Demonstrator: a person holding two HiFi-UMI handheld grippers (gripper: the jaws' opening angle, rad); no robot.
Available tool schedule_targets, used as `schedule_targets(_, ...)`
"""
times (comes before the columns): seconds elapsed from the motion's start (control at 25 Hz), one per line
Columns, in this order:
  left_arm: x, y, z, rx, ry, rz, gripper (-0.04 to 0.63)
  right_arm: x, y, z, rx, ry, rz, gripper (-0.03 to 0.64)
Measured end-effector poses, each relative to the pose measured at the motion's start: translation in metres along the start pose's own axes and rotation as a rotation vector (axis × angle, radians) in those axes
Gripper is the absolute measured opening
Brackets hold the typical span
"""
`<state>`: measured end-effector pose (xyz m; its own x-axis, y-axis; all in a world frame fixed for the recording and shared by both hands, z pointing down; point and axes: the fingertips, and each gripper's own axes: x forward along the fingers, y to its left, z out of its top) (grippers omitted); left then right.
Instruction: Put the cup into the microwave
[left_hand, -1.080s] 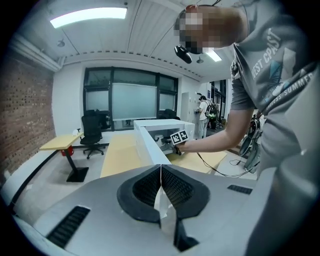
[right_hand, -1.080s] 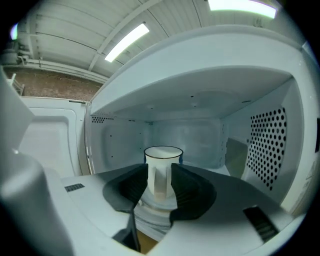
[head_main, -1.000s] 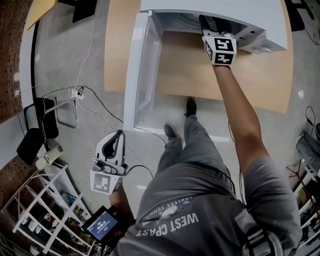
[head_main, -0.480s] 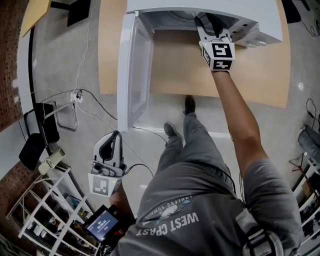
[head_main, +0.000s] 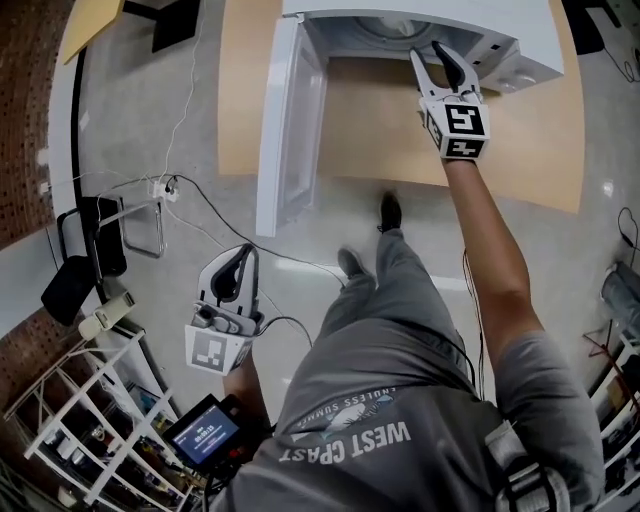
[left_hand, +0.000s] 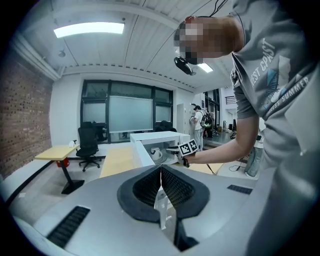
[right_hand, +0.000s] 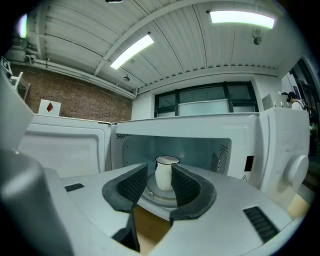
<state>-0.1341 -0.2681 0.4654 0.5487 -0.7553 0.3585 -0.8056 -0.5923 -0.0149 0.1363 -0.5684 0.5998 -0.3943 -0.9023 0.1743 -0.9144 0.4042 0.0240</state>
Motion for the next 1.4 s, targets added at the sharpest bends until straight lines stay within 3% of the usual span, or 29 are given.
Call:
schedule_targets(0.2,0.027,-0.018,-0.008,0.093,-0.033,-0.029,0.021,-0.019,-0.034,-0.017,0.017,-0.011,-0.019,0.144)
schedule_targets(0.44,-0.048,0.022,0.0,0.002,-0.083,-0.009,0.021,-0.06,0.036,0.04,-0.016,-0.031,-0.062,0.144)
schedule_targets(0.68,-0.105,0.034,0.013,-0.004,-0.161,0.008,0.021,-0.104,0.09,0.091,-0.022,-0.08,-0.053,0.144)
schedule_targets(0.88,-0.138,0.04,0.023,0.005,-0.226,0.011,0.021,-0.145,0.134,0.14,-0.048,-0.138,0.001,0.143)
schedule_targets(1.4,-0.175,0.018,0.02,0.083,-0.331,-0.019,0.021,-0.264,0.22,0.202,-0.051,-0.249,0.194,0.143)
